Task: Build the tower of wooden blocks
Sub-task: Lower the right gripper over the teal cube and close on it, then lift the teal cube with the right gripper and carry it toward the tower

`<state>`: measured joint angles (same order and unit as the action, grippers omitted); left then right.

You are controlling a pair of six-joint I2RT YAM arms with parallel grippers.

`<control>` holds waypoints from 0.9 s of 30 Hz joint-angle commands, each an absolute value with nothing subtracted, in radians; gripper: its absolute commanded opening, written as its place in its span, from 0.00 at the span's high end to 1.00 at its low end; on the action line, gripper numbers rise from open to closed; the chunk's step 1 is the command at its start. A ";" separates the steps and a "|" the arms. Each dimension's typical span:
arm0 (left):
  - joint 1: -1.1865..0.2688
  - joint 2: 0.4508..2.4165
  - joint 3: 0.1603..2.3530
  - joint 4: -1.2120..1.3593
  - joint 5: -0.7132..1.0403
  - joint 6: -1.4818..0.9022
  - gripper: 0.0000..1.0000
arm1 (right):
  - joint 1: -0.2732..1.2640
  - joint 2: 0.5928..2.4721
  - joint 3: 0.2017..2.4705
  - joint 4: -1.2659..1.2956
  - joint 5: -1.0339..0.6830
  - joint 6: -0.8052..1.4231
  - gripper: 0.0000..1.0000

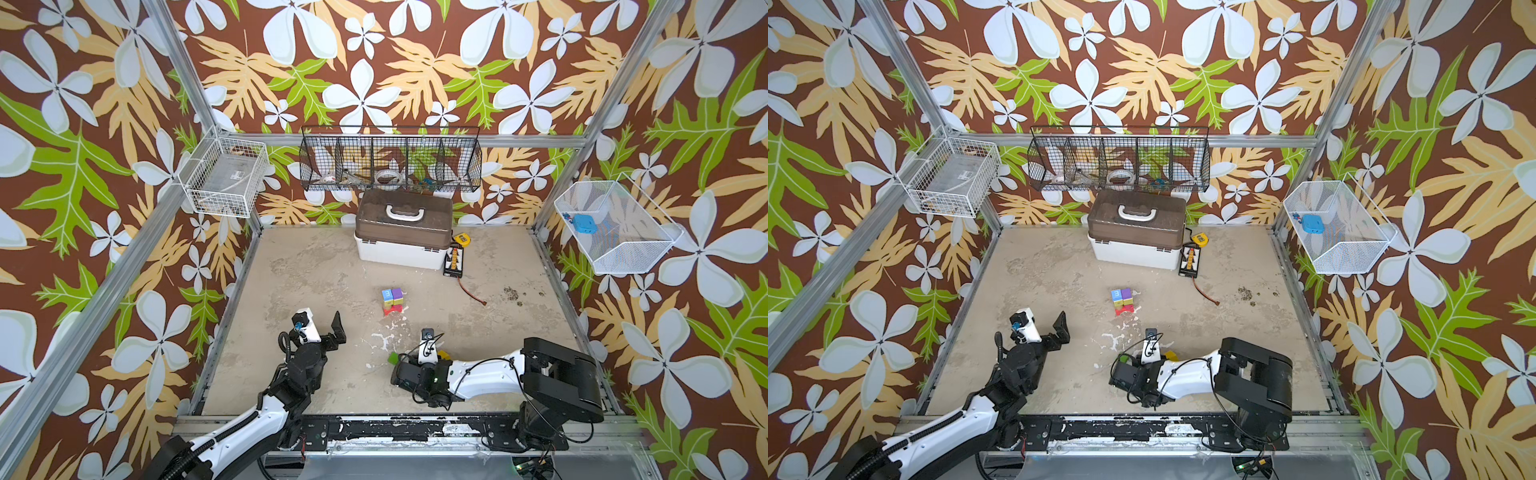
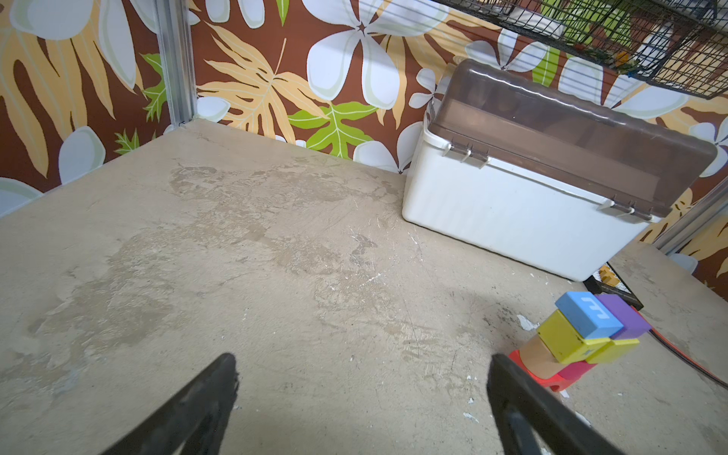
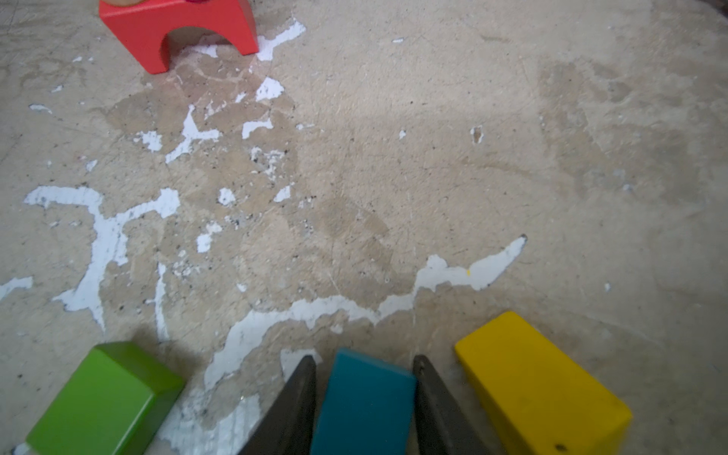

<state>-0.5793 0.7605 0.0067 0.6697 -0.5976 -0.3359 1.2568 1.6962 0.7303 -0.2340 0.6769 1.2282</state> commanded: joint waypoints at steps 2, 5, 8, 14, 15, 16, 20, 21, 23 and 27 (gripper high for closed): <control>-0.579 0.761 0.008 0.701 -0.602 -0.330 0.00 | 1.283 1.701 0.744 -0.375 0.540 1.226 0.59; -0.580 0.762 0.008 0.701 -0.600 -0.330 0.00 | 1.301 1.706 0.755 -0.406 0.564 1.249 0.57; -0.579 0.762 0.008 0.701 -0.601 -0.328 0.00 | 1.301 1.716 0.759 -0.408 0.571 1.251 0.56; -0.579 0.762 0.008 0.701 -0.598 -0.330 0.00 | 1.301 1.732 0.767 -0.412 0.567 1.251 0.54; -0.579 0.762 0.008 0.701 -0.597 -0.328 0.00 | 1.302 1.730 0.759 -0.402 0.563 1.252 0.57; -0.578 0.761 0.008 0.700 -0.597 -0.328 0.00 | 1.302 1.727 0.751 -0.392 0.560 1.253 0.60; -0.579 0.762 0.008 0.701 -0.598 -0.330 0.00 | 1.305 1.724 0.769 -0.418 0.559 1.249 0.71; -0.579 0.762 0.008 0.701 -0.598 -0.330 0.00 | 1.305 1.722 0.774 -0.424 0.561 1.249 0.72; -0.579 0.762 0.008 0.701 -0.596 -0.328 0.00 | 1.304 1.703 0.776 -0.415 0.564 1.236 0.75; -0.579 0.762 0.006 0.707 -0.554 -0.315 0.00 | 1.278 1.650 0.824 -0.421 0.594 1.166 0.78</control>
